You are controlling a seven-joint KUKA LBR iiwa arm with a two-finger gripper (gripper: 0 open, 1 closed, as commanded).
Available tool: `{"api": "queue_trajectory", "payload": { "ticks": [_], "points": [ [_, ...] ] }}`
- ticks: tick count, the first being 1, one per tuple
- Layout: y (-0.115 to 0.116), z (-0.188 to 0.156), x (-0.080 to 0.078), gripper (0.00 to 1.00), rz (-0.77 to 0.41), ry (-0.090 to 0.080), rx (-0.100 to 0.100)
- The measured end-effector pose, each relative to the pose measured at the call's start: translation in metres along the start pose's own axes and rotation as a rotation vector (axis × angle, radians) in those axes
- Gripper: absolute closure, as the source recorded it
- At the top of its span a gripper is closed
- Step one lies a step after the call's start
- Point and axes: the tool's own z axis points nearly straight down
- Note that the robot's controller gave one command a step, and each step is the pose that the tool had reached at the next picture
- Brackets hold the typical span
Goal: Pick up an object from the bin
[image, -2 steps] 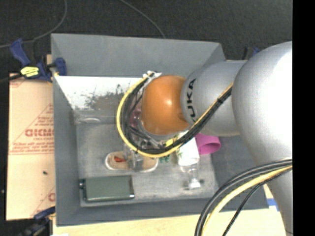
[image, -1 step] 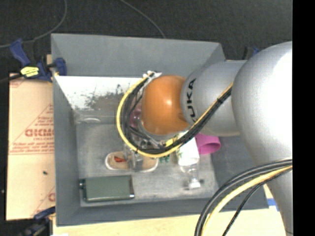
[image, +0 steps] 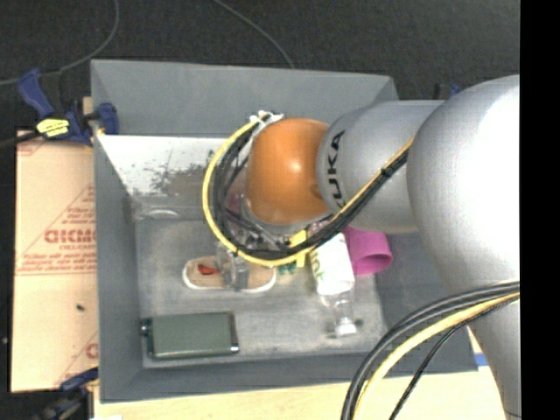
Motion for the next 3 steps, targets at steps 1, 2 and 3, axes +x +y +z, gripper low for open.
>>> {"api": "queue_trajectory", "payload": {
  "ticks": [1,2,3],
  "points": [
    [0.017,-0.087,0.009,1.0,-0.014,0.011,0.001],
    [0.006,-0.029,0.002,1.0,-0.094,-0.005,0.002],
    [0.001,-0.022,0.009,1.0,-0.193,0.001,0.001]
  ]
}}
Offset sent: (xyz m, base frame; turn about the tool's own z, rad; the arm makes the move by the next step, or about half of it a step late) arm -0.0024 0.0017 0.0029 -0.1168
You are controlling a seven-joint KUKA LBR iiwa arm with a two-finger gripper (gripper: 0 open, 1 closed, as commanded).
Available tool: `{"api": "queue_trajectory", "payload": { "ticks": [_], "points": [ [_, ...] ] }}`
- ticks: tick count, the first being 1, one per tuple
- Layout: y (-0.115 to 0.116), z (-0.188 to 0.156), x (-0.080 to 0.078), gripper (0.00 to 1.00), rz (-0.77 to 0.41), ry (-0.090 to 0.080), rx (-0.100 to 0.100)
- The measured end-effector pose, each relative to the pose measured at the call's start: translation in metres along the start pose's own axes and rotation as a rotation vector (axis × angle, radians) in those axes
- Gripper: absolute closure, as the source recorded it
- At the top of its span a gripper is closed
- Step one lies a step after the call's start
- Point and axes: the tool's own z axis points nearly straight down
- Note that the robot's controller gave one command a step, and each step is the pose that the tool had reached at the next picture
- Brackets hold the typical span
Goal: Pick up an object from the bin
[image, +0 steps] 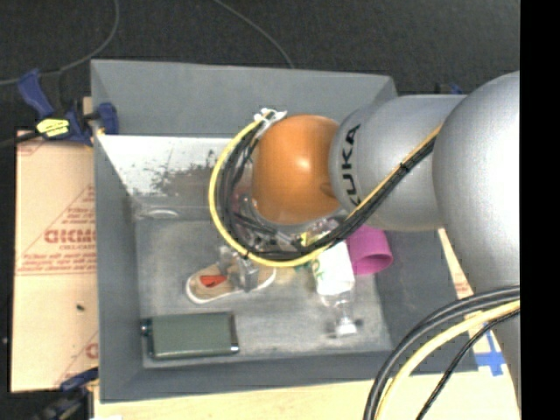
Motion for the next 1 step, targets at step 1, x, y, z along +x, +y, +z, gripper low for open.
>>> {"api": "queue_trajectory", "payload": {
  "ticks": [1],
  "points": [
    [0.0068,-0.0457,-0.0224,1.0,0.057,-0.014,0.002]
  ]
}}
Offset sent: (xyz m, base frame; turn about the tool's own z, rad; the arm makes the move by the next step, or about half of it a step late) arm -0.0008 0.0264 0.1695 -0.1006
